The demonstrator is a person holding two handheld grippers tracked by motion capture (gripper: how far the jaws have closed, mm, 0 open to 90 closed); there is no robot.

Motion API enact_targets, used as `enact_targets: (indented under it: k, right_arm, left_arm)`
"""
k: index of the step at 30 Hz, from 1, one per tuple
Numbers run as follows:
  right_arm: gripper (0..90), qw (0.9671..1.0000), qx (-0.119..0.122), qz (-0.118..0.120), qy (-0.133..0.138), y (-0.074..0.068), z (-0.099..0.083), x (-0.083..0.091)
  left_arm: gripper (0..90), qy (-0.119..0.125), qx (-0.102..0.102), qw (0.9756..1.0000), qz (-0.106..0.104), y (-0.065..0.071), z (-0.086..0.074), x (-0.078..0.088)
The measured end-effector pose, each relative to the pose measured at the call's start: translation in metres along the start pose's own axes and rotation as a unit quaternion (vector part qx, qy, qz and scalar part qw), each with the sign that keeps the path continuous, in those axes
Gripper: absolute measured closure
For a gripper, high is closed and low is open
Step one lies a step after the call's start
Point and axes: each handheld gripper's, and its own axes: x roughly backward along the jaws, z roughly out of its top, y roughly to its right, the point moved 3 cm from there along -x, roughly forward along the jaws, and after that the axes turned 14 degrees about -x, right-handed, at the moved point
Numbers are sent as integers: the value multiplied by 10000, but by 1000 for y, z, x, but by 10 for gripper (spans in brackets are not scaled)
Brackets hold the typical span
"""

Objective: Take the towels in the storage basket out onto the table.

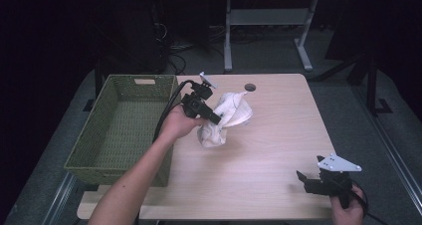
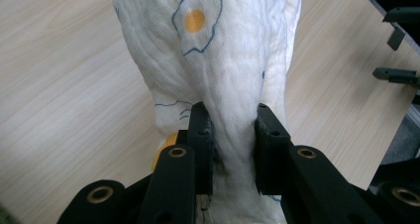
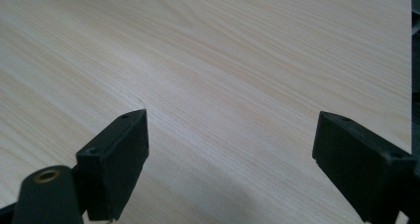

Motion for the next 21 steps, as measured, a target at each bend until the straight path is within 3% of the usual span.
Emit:
enact_targets:
  k: [8, 21]
  right_arm:
    - [139, 10000, -23, 13, 6, 0, 0, 1]
    - [139, 10000, 22, 23, 1, -1, 0, 0]
  left_arm:
    - [726, -241, -50, 9997, -77, 3, 4, -31]
    - [715, -382, 60, 9989, -253, 5, 4, -67]
